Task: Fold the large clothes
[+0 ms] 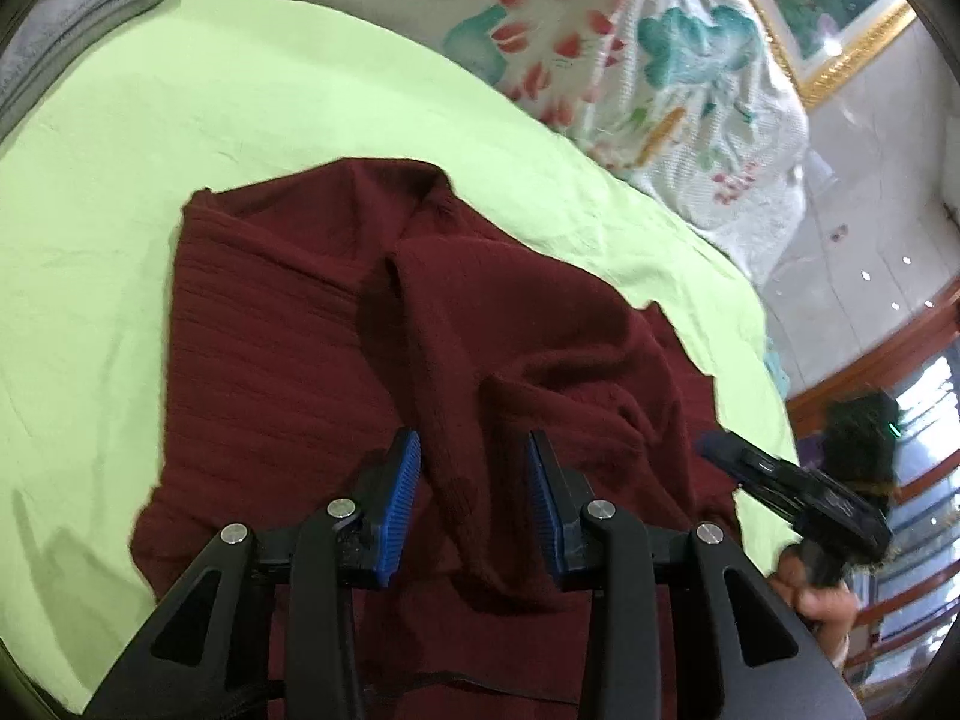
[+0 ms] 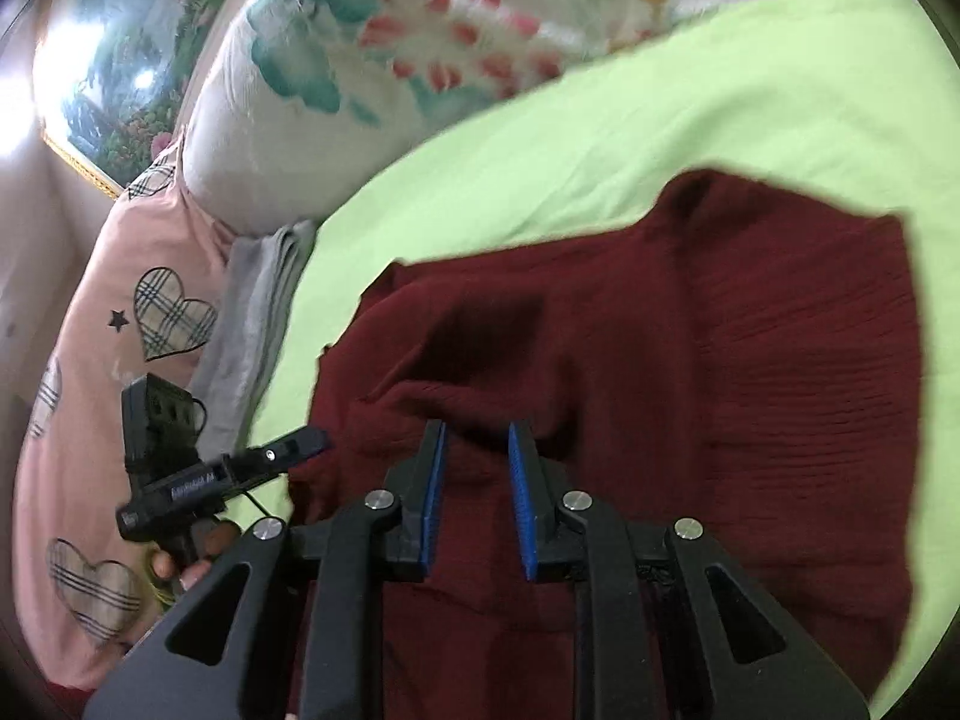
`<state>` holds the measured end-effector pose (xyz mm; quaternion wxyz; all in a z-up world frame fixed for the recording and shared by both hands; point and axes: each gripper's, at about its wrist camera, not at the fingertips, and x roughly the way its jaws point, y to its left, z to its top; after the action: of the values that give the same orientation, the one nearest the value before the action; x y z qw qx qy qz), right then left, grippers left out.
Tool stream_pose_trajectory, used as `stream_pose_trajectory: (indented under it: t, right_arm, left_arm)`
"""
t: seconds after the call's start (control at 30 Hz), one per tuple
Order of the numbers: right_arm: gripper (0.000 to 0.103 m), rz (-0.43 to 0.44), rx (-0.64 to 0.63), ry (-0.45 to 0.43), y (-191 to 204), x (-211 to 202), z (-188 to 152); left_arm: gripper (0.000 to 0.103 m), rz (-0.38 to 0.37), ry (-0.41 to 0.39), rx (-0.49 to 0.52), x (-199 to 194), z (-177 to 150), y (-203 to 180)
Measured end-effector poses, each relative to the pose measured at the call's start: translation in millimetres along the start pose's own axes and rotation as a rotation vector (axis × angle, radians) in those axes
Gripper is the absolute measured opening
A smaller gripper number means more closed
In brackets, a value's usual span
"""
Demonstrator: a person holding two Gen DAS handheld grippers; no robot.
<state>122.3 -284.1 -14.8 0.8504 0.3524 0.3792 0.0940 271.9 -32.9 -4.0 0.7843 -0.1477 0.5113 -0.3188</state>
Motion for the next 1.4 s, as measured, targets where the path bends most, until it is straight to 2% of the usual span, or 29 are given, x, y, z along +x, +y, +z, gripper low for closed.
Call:
stream_pose_trajectory:
  t: [0.07,0.17,0.27,0.37,0.43,0.57,0.67,0.73,0.83,0.87,0.97,1.0,1.03,1.07,1.1,1.2,1.23,1.33,1.4]
  right_arm:
    - [0.029,0.008,0.030,0.026,-2.4,13.3,2.2]
    - [0.044,-0.056,0.090,0.046,-11.4,34.1,6.9]
    - [0.045,-0.053,0.182,0.070,-22.4,47.6,9.4]
    - [0.045,-0.063,0.174,0.058,-17.6,45.0,10.9]
    - [0.045,-0.010,0.090,0.018,-1.0,33.2,11.4]
    - [0.045,0.018,-0.069,0.041,26.8,33.4,17.3]
    - [0.052,-0.059,-0.260,0.060,45.1,43.2,21.8]
    - [0.053,-0.108,-0.411,0.101,52.9,52.4,20.0]
    - [0.053,-0.110,-0.546,0.190,57.6,65.8,15.0]
    - [0.053,-0.126,-0.579,0.193,57.7,69.9,14.3]
    - [0.053,-0.115,-0.611,0.238,58.4,88.0,14.5]
    - [0.046,-0.118,-0.617,0.258,59.0,94.1,14.3]
    - [0.031,-0.124,-0.620,0.272,58.5,97.6,13.3]
    - [0.005,-0.124,-0.610,0.279,56.8,99.2,13.3]
    - [0.005,-0.112,-0.580,0.267,54.1,96.5,15.1]
    - [0.004,-0.002,-0.465,0.150,53.1,61.1,30.3]
    - [0.004,0.061,-0.409,0.089,53.4,38.3,39.0]
    - [0.004,0.161,-0.384,-0.011,65.1,-7.7,52.0]
    - [0.004,0.187,-0.405,-0.053,77.7,-33.4,56.8]
  left_arm:
    - [0.036,-0.036,0.015,0.030,-2.0,-11.7,-6.2]
    - [0.036,-0.094,0.051,0.113,0.6,-34.1,-21.9]
    - [0.036,-0.134,0.086,0.171,11.3,-50.9,-36.4]
    - [0.036,-0.158,0.098,0.182,19.9,-58.1,-43.8]
    - [0.036,-0.191,0.097,0.167,21.4,-59.0,-43.3]
    - [0.036,-0.203,0.103,0.165,21.8,-62.1,-42.0]
    - [0.036,-0.213,0.104,0.194,13.6,-67.1,-45.6]
    - [0.036,-0.220,0.104,0.214,8.1,-71.6,-47.2]
    - [0.036,-0.225,0.109,0.242,5.7,-75.6,-50.5]
    - [0.036,-0.231,0.109,0.249,5.3,-76.8,-52.0]
    - [0.036,-0.248,0.122,0.258,9.9,-79.8,-57.7]
    - [0.036,-0.252,0.130,0.259,12.3,-82.4,-60.1]
    - [0.036,-0.253,0.135,0.261,13.6,-84.3,-61.1]
    - [0.036,-0.254,0.145,0.260,16.9,-85.4,-61.6]
    - [0.036,-0.257,0.150,0.258,19.3,-86.0,-61.6]
    - [0.036,-0.265,0.148,0.257,21.9,-82.8,-67.0]
    - [0.036,-0.272,0.140,0.259,23.3,-78.2,-70.5]
    - [0.036,-0.283,0.124,0.276,32.0,-62.4,-87.3]
    - [0.036,-0.246,0.113,0.298,43.0,-48.4,-100.3]
